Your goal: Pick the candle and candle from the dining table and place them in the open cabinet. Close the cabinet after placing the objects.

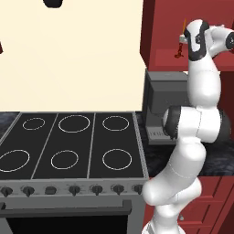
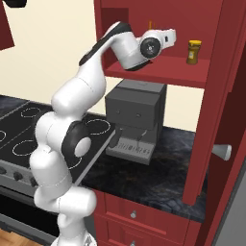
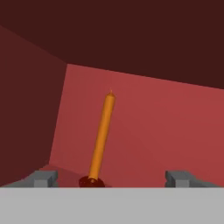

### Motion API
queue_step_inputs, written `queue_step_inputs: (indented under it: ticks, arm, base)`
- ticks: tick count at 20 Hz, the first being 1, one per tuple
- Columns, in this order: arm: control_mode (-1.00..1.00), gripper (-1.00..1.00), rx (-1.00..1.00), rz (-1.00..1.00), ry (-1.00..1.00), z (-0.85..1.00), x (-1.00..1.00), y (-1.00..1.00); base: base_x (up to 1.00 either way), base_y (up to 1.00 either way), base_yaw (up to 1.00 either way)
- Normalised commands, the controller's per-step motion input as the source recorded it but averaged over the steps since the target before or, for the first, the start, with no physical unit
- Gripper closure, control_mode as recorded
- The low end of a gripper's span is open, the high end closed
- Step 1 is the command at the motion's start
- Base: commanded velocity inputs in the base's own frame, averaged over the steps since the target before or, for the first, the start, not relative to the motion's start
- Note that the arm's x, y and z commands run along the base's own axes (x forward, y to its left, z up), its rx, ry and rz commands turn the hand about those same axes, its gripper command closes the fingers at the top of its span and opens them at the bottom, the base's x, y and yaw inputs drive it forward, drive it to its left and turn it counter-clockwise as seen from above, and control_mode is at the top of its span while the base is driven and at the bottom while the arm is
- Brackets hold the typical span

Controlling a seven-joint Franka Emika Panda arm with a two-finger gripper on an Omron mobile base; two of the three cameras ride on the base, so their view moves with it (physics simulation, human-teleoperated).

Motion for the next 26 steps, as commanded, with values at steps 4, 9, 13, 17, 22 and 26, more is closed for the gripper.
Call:
queue_step_inputs:
  ticks: [4, 9, 13, 17, 22, 26]
  arm:
    - [-1.00, -1.00, 0.00, -0.03, 0.00, 0.00, -0.89, -0.09]
    - [-1.00, -1.00, -0.01, -0.02, 0.00, 0.08, -1.00, 0.07]
    - [-1.00, -1.00, -0.07, 0.00, 0.00, 0.13, -1.00, 0.65]
    - [-1.00, -1.00, -0.10, 0.00, 0.00, 0.25, -1.00, 0.72]
    - [-1.00, -1.00, -0.15, 0.00, 0.00, 0.05, -1.00, 0.38]
    - [-1.00, -1.00, -0.19, 0.00, 0.06, -0.10, -1.00, 0.19]
  base:
    - [0.00, 0.00, 0.00]
    - [0.00, 0.00, 0.00]
    - [0.00, 0.00, 0.00]
    - [0.00, 0.00, 0.00]
    - [0.00, 0.00, 0.00]
    - [0.00, 0.00, 0.00]
